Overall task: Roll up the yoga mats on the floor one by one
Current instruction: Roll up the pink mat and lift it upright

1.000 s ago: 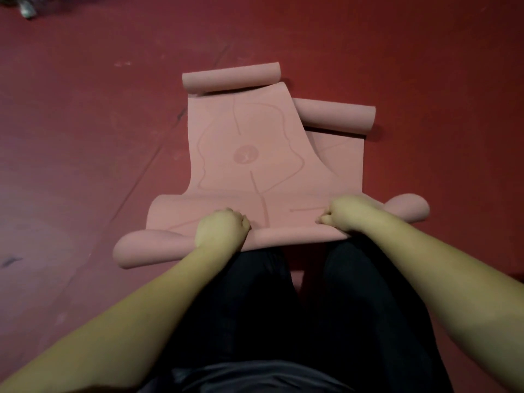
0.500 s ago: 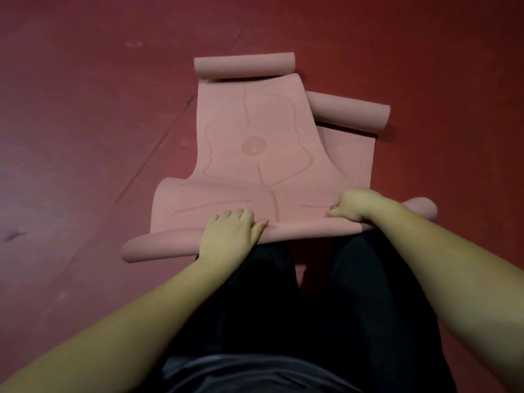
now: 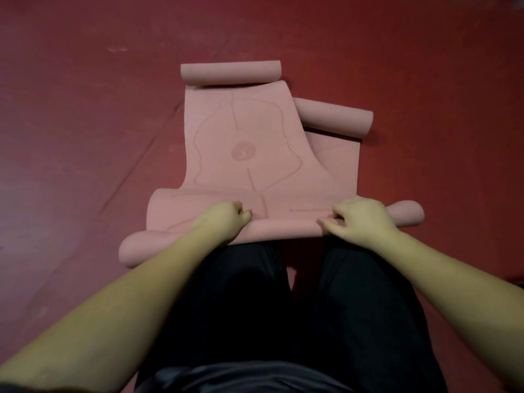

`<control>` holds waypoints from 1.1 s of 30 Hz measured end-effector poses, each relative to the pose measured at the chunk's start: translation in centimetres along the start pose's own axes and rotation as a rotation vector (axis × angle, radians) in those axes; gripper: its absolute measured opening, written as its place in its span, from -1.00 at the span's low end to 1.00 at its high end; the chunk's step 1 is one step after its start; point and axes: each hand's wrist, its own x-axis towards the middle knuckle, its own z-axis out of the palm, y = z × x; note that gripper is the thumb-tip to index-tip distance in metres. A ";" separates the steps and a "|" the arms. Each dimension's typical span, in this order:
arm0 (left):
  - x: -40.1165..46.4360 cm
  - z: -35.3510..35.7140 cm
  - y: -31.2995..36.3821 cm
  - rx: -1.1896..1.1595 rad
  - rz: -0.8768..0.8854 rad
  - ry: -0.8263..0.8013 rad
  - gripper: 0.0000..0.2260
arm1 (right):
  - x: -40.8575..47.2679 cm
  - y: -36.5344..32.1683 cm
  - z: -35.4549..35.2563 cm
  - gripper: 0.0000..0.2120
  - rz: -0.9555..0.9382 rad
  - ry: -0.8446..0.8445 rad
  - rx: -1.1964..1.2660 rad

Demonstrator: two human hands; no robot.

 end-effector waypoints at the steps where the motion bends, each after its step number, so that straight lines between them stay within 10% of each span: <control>1: 0.2 -0.1 0.1 -0.004 -0.002 -0.024 -0.74 | -0.5 -0.2 0.2 -0.51 -0.002 0.003 0.011; 17: -4.5 2.9 -0.1 0.319 0.149 0.459 -0.55 | 4.0 -0.4 0.2 -0.51 0.247 -0.343 0.144; 26: -2.0 -1.1 1.0 0.373 0.192 0.359 -0.56 | 6.0 -0.5 -3.4 -0.43 0.330 -0.612 0.181; 33: -1.2 0.4 -0.3 0.118 -0.006 -0.017 -0.58 | 6.3 -0.2 -2.4 -0.47 0.206 -0.756 0.103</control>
